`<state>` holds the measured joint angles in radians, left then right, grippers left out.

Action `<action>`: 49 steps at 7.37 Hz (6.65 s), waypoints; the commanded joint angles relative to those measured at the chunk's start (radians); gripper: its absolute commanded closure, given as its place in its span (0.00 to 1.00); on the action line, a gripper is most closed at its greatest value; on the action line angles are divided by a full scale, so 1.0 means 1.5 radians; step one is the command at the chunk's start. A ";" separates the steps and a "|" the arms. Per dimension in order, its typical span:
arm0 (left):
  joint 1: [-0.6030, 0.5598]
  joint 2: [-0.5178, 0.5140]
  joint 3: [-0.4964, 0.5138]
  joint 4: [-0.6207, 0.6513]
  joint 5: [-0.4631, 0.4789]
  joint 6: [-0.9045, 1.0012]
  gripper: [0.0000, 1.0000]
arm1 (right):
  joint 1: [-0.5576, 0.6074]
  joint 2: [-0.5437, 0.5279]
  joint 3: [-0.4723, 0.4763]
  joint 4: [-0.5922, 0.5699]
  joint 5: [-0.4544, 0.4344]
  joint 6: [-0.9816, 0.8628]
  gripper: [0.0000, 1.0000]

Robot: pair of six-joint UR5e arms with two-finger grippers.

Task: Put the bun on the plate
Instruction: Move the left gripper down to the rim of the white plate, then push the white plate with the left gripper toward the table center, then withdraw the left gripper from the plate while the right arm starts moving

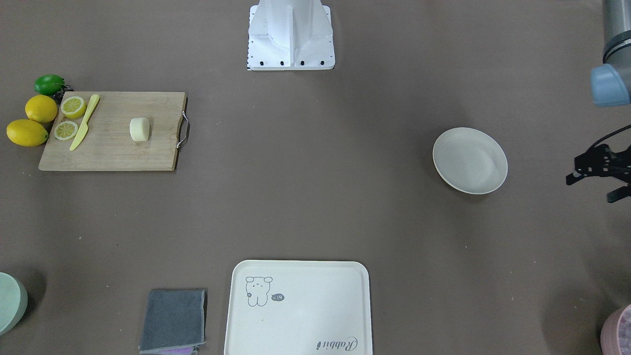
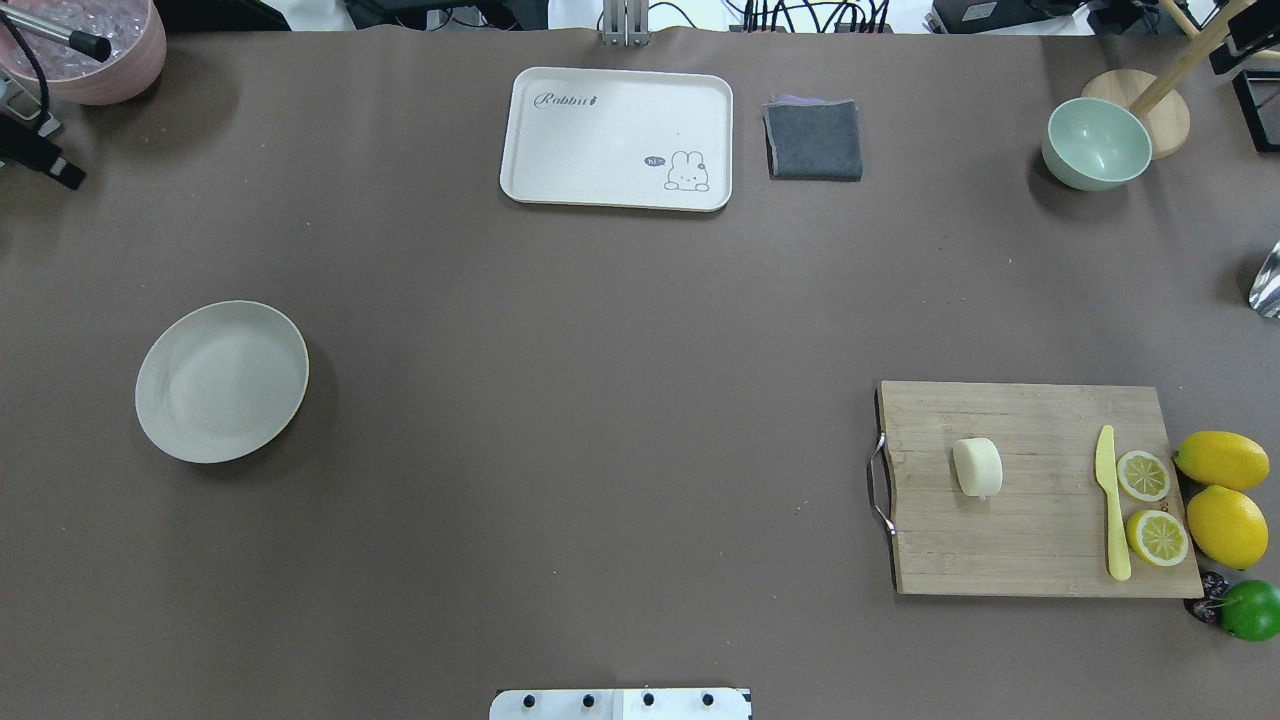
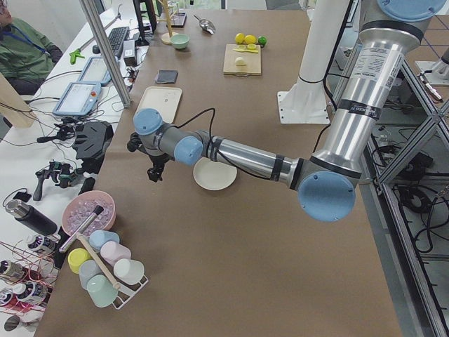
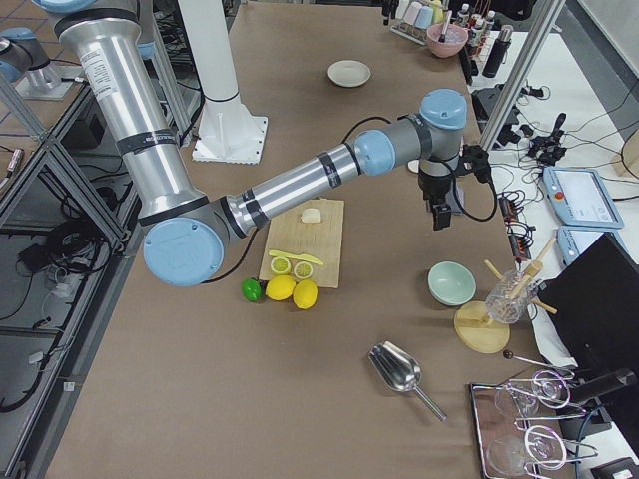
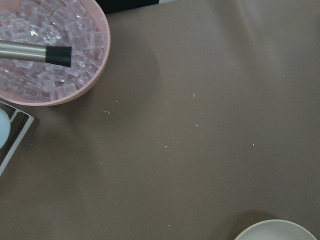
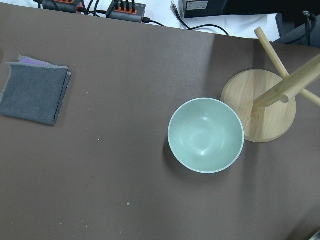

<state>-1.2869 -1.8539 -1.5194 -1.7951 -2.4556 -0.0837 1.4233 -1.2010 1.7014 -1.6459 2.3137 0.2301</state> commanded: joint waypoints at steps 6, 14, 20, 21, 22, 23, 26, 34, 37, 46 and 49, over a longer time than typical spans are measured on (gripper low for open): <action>0.145 0.030 0.032 -0.041 0.044 0.001 0.04 | 0.000 0.001 0.030 0.000 0.000 0.004 0.00; 0.187 0.032 0.063 -0.085 0.051 0.002 0.66 | -0.007 0.012 0.043 0.004 0.001 0.005 0.00; 0.121 0.012 0.026 -0.078 -0.023 -0.012 1.00 | -0.006 -0.001 0.054 -0.001 0.002 0.006 0.00; 0.111 -0.016 0.016 -0.082 -0.038 -0.062 1.00 | -0.007 -0.001 0.051 -0.003 0.007 0.006 0.00; 0.113 -0.060 0.010 -0.082 -0.034 -0.134 1.00 | -0.011 -0.001 0.048 -0.002 0.010 0.006 0.00; 0.118 -0.093 -0.002 -0.082 -0.032 -0.202 1.00 | -0.015 -0.001 0.047 -0.004 0.012 0.006 0.00; 0.228 -0.148 -0.041 -0.083 0.064 -0.389 1.00 | -0.035 0.001 0.037 0.003 0.007 0.006 0.00; 0.486 -0.188 -0.039 -0.166 0.287 -0.608 1.00 | -0.040 0.002 0.036 0.005 0.005 0.005 0.00; 0.494 -0.188 -0.043 -0.179 0.289 -0.609 0.04 | -0.040 0.000 0.031 0.004 0.008 0.006 0.00; 0.051 -0.144 0.014 -0.140 0.058 -0.317 0.03 | -0.114 -0.002 0.060 0.005 0.053 0.160 0.00; -0.002 -0.121 0.030 -0.142 0.040 -0.298 0.03 | -0.216 -0.056 0.130 0.001 0.037 0.252 0.00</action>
<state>-1.2660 -2.0499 -1.4775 -2.0050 -2.3890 -0.5386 1.1534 -1.2275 1.8392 -1.6451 2.3806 0.5792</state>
